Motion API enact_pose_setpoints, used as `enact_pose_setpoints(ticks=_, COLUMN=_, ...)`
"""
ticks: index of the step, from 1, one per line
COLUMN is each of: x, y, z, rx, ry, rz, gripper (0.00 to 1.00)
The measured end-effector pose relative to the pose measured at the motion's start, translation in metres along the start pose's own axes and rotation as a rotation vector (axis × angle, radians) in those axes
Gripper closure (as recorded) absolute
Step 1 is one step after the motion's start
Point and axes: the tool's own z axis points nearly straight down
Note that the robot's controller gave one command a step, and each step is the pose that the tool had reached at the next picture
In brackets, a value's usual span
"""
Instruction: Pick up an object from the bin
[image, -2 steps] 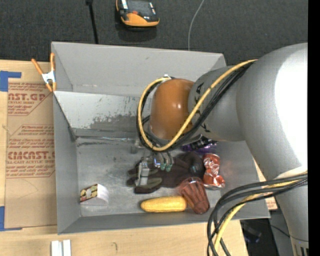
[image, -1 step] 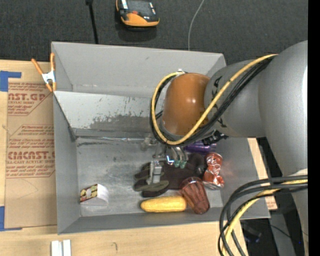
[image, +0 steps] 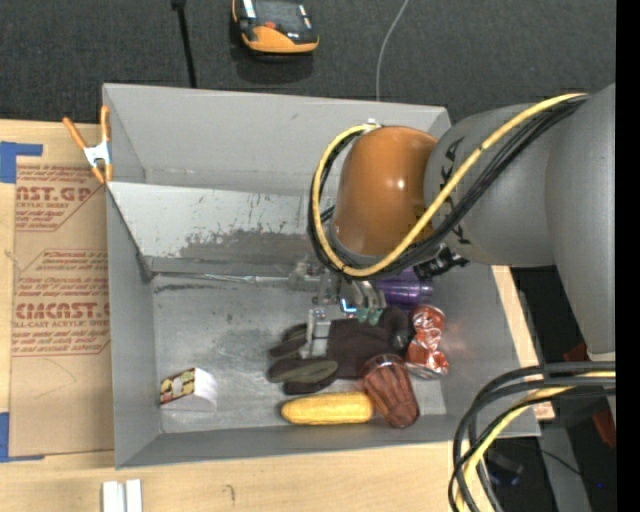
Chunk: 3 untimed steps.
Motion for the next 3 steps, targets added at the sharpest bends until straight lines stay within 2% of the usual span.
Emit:
enact_pose_setpoints(ticks=1, x=0.01, y=-0.019, z=0.067, rx=0.0, ry=-0.001, rz=0.093, gripper=0.0)
enact_pose_setpoints(ticks=2, x=0.041, y=-0.055, z=0.074, rx=0.001, ry=0.002, rz=0.068, gripper=1.0)
enact_pose_setpoints(ticks=3, x=0.041, y=-0.055, z=0.074, rx=0.001, ry=0.002, rz=0.068, gripper=1.0)
